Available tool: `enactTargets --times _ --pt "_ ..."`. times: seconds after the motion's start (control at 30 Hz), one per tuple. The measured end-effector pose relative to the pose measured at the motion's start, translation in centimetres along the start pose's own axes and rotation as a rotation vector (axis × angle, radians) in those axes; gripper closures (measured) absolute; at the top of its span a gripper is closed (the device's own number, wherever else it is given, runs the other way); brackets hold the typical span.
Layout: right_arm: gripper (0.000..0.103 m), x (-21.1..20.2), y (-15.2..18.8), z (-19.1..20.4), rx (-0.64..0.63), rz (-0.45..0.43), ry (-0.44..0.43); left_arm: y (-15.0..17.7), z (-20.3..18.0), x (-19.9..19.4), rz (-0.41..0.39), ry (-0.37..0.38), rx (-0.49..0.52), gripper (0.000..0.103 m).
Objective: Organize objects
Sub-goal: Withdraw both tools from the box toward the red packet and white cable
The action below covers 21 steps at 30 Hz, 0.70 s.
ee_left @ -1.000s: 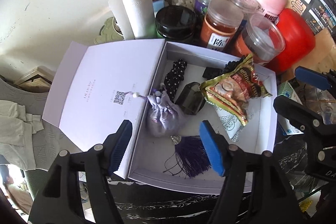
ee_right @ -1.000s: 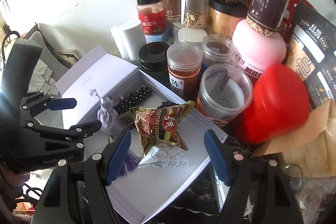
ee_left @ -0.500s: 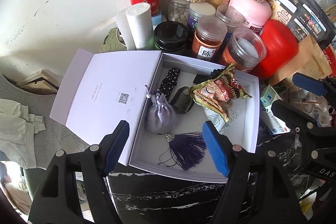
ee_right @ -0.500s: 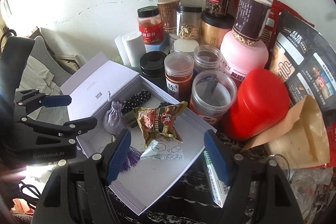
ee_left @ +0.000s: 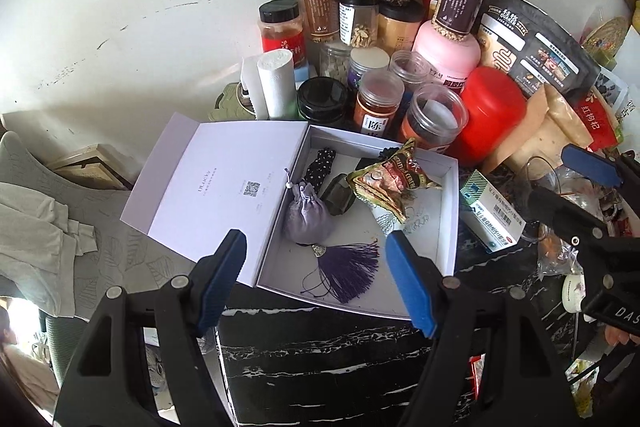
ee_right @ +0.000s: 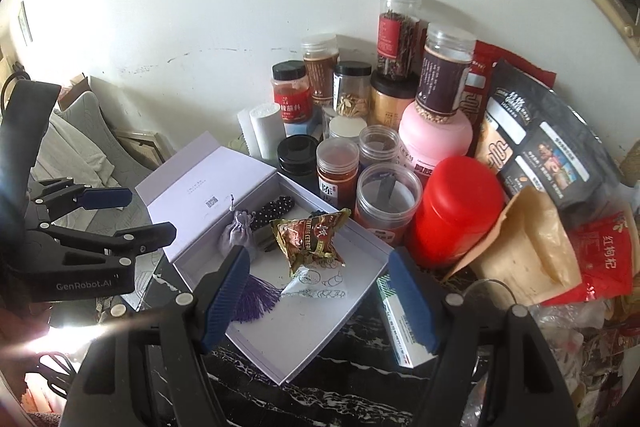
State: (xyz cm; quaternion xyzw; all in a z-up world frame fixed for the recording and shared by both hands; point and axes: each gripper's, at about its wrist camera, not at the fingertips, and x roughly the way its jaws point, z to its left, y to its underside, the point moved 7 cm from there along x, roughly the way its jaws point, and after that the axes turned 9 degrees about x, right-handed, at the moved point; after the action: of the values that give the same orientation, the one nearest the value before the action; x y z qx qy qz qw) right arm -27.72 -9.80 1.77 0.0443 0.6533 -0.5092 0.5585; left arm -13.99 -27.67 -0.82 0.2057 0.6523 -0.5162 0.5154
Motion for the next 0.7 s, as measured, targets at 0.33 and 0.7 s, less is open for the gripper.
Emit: enactTargets --times 0.33,0.7 --pt "0.031 -4.6 3.0 -1.2 0.019 -0.031 0.020 1.9 -2.6 -4.2 -0.040 0.018 0.038 0.032" --pt "0.030 -7.8 7.2 -3.5 0.065 -0.022 0.066 4.4 -7.5 -5.4 -0.036 0.073 0.121 0.032"
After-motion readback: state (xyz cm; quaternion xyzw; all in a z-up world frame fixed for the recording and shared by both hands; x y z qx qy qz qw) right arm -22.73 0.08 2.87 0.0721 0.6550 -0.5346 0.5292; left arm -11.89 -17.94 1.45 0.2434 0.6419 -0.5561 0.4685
